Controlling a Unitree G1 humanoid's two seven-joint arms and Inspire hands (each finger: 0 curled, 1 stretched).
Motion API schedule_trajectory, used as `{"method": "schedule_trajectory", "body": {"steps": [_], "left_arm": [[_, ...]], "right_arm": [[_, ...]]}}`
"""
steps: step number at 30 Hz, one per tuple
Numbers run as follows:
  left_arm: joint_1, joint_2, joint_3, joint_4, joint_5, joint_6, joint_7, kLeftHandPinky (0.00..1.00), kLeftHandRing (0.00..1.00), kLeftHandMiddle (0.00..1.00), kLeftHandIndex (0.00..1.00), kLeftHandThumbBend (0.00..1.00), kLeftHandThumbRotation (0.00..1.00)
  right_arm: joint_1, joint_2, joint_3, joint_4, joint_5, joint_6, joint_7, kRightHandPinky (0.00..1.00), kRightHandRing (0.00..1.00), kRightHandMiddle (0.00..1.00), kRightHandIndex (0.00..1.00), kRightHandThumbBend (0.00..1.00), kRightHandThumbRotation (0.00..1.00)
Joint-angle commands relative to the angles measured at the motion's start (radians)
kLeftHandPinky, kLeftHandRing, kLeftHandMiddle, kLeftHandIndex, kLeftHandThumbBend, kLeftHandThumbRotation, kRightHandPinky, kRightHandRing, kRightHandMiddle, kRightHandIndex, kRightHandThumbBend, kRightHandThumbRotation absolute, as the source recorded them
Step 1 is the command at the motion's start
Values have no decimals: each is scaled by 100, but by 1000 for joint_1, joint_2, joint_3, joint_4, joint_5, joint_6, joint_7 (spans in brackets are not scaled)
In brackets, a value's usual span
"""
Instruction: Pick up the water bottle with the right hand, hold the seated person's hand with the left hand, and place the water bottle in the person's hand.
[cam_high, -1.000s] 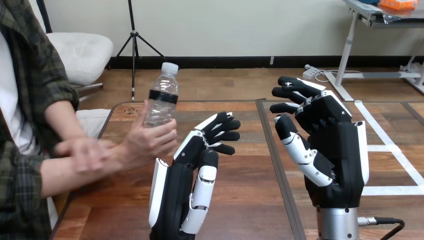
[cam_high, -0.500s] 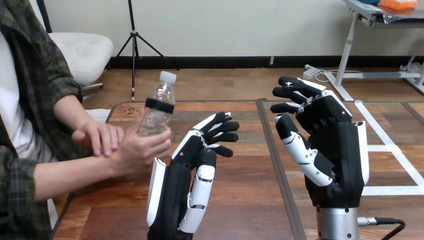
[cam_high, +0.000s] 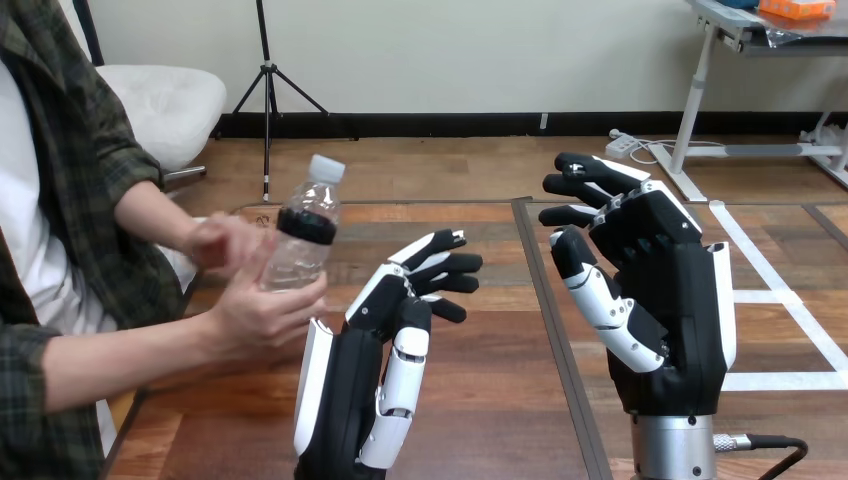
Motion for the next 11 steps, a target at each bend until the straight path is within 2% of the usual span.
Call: {"method": "schedule_trajectory", "body": {"steps": [1,5,11], "left_arm": [[-16,-23,9,-46,4,3,-1,54,66,71,77,16,100],[-14,-24,8,-48,6,5,-1,53,67,72,77,21,100],[-16,-26,9,-43,11,-1,2,53,67,73,78,23,100]], "right_arm": [[-31,24,9,-30,1,-9,-2,58,69,74,63,58,27],[-30,24,9,-30,3,-9,-1,58,69,73,63,58,27],[-29,24,11,-32,12,-7,3,57,69,73,63,59,27]]}}
